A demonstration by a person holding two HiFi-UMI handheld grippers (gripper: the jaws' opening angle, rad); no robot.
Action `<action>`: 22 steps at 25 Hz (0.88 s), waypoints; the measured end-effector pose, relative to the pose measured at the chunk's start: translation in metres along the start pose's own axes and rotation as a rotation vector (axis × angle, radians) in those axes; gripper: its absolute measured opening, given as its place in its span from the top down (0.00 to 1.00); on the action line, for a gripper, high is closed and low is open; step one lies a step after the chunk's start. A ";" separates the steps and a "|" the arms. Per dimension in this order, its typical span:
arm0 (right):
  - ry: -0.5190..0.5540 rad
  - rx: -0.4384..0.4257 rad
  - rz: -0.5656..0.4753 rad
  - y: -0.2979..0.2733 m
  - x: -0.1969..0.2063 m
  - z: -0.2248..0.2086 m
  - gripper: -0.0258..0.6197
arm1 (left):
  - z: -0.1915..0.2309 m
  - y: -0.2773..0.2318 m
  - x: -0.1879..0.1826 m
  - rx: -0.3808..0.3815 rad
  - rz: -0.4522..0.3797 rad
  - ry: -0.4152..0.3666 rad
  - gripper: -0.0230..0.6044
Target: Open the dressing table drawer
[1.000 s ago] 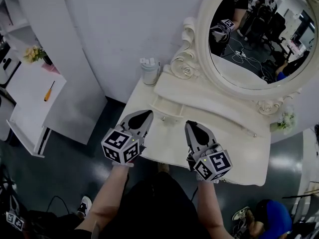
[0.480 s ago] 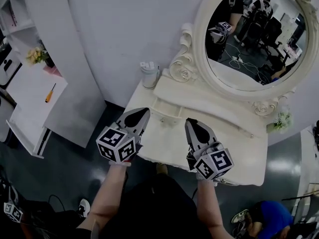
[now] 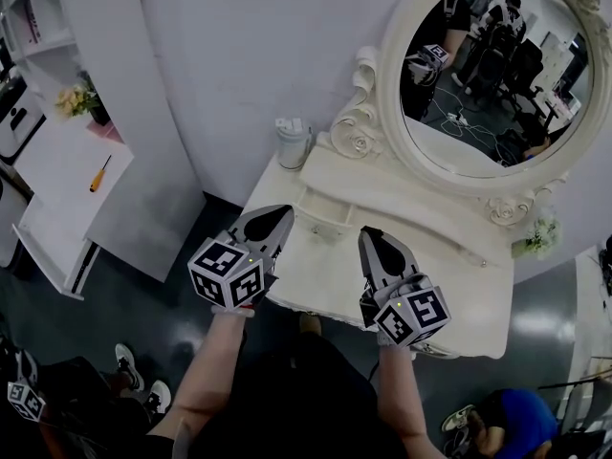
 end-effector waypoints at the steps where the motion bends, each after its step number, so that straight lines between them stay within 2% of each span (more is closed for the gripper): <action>1: -0.001 0.003 -0.001 0.000 0.000 0.000 0.96 | 0.000 0.000 0.000 0.003 0.000 0.001 0.96; 22: -0.018 -0.003 0.026 -0.010 0.015 -0.018 0.96 | 0.008 -0.020 0.014 0.007 0.016 0.032 0.96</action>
Point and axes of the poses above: the fingertips, and each gripper's own axes: y backward along the fingers, z to its left, x out of its underside, the point moved 10 cm from there along y, backward along the fingers, and after that the axes turned 6 degrees about -z, right-handed, at the moved point
